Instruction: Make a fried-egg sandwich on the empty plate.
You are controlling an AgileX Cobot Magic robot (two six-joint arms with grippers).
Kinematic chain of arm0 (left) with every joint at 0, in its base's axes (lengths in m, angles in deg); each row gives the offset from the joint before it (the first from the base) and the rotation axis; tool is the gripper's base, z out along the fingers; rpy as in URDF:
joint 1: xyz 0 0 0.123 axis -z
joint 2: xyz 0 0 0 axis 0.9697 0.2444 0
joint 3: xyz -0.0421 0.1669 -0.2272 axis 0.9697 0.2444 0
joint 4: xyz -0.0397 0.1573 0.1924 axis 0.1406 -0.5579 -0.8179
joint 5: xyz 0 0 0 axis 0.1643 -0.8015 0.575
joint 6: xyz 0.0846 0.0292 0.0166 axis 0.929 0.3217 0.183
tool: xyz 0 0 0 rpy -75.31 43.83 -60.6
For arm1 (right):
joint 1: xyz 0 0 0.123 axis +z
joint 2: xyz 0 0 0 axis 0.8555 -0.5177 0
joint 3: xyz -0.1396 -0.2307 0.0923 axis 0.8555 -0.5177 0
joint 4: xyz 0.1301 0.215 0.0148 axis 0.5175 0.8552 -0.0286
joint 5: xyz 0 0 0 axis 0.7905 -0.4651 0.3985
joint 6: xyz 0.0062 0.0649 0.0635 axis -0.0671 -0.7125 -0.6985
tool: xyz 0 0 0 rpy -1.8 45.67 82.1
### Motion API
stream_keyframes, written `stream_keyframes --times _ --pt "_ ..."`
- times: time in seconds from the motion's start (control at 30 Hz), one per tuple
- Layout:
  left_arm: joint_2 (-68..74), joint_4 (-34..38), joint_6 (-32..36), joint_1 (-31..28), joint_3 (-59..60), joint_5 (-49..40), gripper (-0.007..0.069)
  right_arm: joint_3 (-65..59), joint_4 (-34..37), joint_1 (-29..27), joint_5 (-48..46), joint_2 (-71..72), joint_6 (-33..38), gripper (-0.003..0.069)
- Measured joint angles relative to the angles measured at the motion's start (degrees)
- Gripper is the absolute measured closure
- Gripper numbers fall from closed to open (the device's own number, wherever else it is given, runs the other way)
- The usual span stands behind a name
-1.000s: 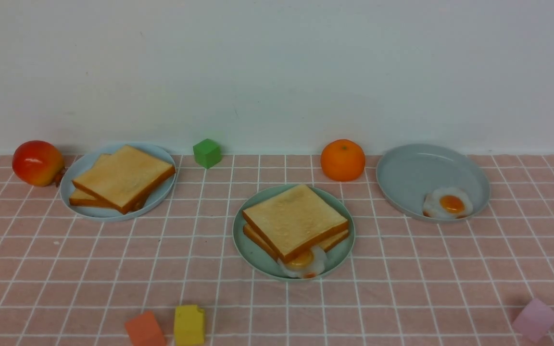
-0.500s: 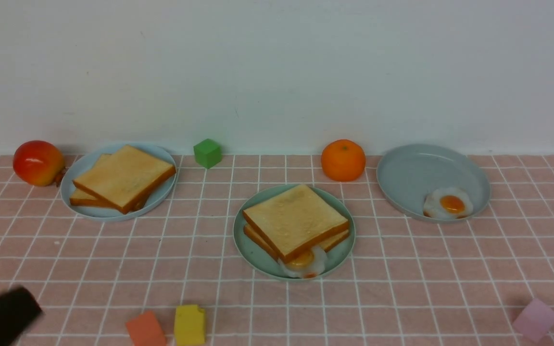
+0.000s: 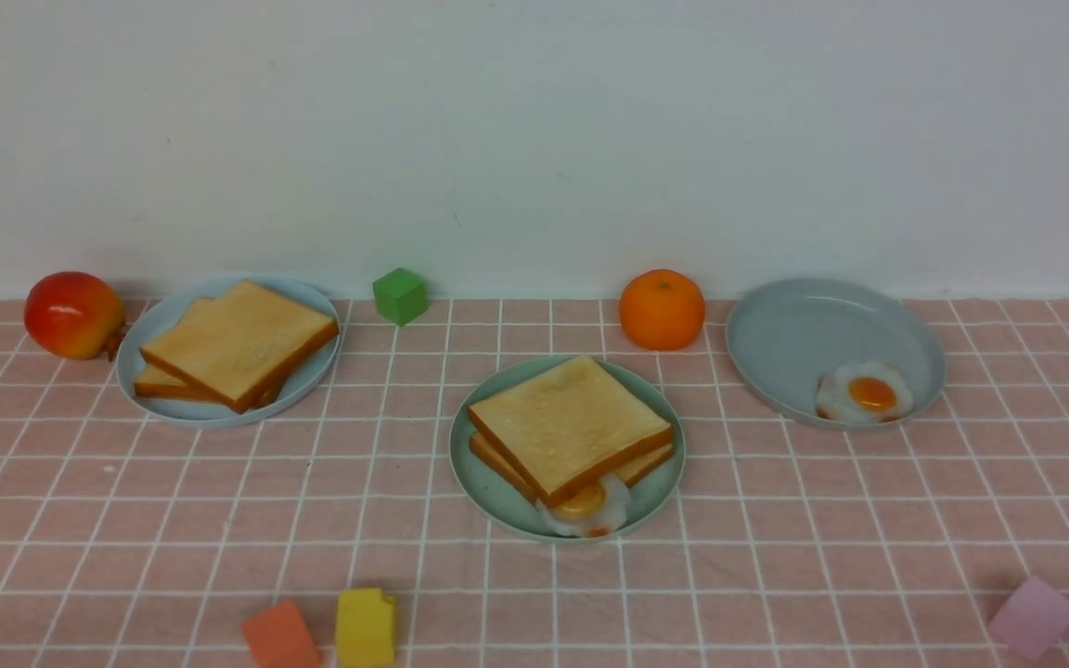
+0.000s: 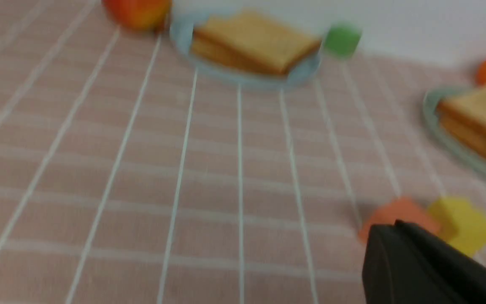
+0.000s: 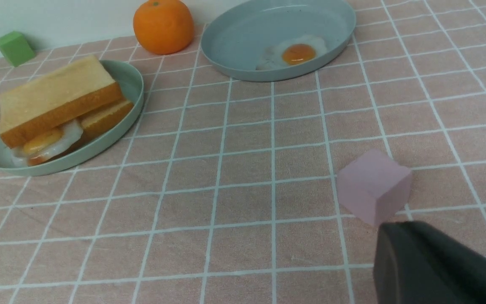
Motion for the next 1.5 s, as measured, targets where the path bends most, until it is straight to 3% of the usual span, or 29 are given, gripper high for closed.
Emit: stream_keyframes --times 1.5 --pt "0.0 1.3 0.0 -3.7 0.0 -1.0 0.0638 -0.1 0.0 0.0 0.2 0.0 -0.2 0.0574"
